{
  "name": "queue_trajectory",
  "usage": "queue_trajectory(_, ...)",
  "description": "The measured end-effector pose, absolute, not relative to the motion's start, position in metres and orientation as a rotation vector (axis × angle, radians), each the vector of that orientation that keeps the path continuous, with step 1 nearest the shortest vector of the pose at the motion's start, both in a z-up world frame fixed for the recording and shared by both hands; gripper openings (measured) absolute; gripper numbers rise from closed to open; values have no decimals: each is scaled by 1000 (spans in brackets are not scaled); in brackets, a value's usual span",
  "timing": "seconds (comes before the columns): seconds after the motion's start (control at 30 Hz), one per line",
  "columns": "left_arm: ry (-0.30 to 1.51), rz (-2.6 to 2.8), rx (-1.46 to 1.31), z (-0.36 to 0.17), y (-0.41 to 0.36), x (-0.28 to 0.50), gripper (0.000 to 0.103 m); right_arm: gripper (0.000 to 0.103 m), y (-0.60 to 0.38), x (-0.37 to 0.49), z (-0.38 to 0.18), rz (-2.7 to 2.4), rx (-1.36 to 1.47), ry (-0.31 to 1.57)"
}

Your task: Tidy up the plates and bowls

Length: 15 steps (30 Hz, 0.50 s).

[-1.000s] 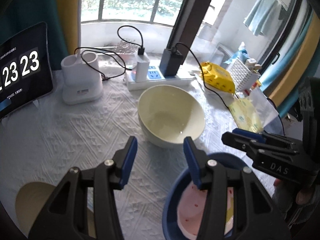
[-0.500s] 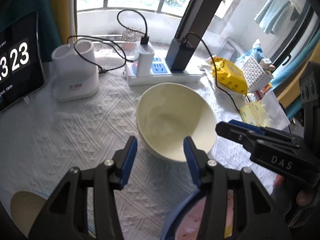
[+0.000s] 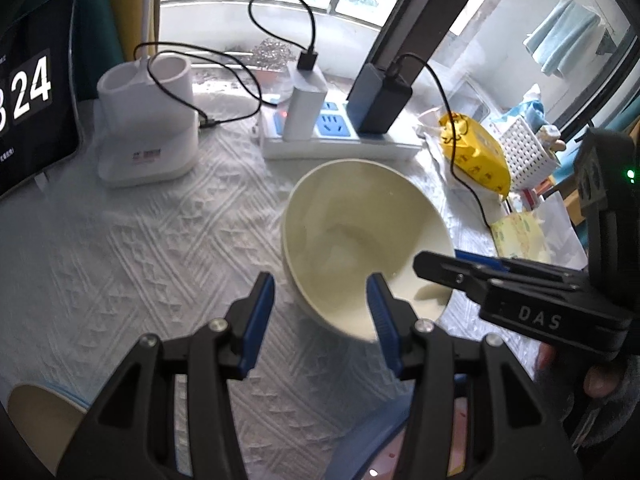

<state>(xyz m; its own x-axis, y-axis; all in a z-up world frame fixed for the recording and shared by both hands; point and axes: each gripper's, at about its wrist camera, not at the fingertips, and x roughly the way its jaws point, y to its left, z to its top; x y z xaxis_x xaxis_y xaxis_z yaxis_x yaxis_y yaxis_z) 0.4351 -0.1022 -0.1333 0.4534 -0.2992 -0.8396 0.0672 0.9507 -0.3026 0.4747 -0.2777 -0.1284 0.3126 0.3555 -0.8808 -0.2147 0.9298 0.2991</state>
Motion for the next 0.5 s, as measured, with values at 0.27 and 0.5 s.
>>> queue_trajectory(0.27, 1128, -269, -228, -141, -108, 441, 46, 30, -270, 478, -136, 409, 117, 1238)
queue_trajectory(0.5, 1130, -271, -218, -141, -109, 442, 45, 28, -261, 477, -137, 404, 55, 1227)
